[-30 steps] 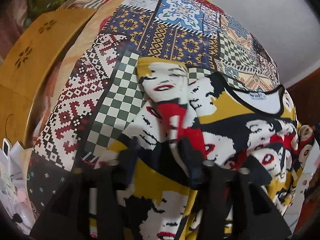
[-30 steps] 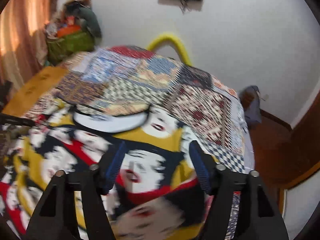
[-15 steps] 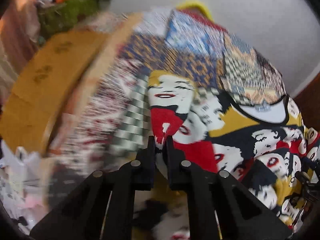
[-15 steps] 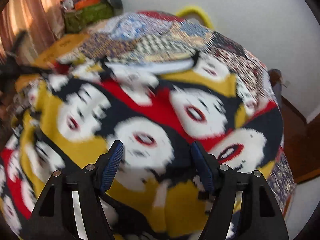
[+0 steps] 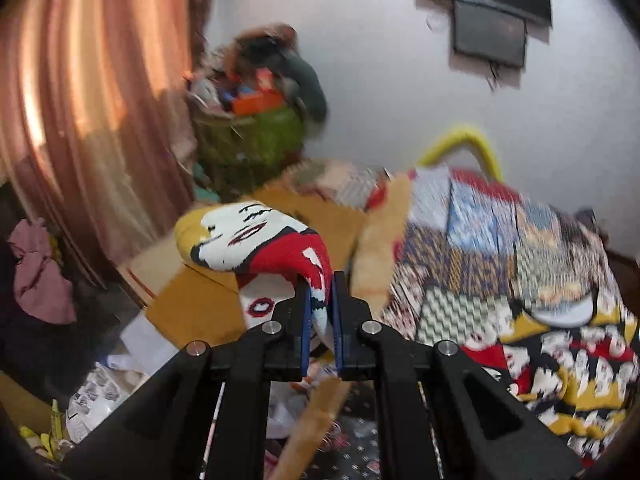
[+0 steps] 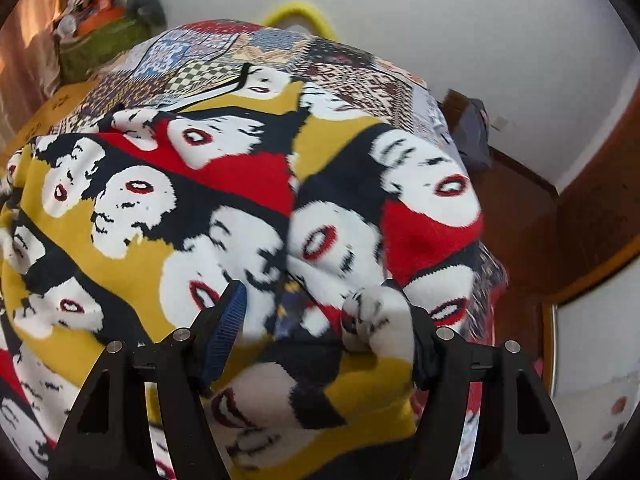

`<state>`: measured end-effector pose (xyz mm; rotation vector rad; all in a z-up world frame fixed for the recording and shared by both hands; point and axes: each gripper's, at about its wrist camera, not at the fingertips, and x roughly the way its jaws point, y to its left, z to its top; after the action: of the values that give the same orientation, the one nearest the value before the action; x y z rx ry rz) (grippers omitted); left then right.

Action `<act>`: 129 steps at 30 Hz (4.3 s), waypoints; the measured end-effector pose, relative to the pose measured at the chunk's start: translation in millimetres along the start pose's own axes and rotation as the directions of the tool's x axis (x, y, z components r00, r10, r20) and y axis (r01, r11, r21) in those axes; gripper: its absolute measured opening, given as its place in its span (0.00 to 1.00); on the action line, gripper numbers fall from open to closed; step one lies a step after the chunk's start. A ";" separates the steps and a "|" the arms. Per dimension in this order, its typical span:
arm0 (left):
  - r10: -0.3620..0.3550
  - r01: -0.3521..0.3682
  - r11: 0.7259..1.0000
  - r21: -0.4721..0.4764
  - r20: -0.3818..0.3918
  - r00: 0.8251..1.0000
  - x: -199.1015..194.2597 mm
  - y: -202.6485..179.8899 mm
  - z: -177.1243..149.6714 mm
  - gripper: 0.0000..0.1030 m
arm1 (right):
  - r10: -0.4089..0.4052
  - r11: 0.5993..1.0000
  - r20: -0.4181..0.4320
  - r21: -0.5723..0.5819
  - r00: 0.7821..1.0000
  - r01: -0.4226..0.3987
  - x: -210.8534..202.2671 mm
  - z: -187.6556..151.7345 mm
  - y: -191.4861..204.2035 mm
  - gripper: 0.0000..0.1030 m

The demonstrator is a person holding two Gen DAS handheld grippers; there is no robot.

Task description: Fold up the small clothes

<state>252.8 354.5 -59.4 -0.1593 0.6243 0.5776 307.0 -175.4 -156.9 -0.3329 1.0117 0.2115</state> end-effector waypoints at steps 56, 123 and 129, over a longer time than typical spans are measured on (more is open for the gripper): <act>-0.282 0.407 0.879 0.249 -0.417 0.864 45.8 -173.7 -132.0 0.59 | 0.357 0.921 0.153 0.111 0.922 -0.374 -0.2 43.0 45.0 0.50; -0.294 0.414 0.884 0.217 -0.431 0.853 53.1 -196.1 -149.1 0.73 | 0.219 0.934 0.241 0.227 0.945 -0.274 -62.5 -14.3 -40.0 0.66; -0.295 0.461 0.869 0.179 -0.560 0.774 61.3 -207.0 -190.6 0.67 | 0.263 0.947 0.107 0.161 0.959 -0.278 -44.0 -52.6 -13.4 0.66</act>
<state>311.6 151.7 -255.1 -0.1436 1.1695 0.0165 246.9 -208.0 -142.5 -0.0228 0.9828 0.3799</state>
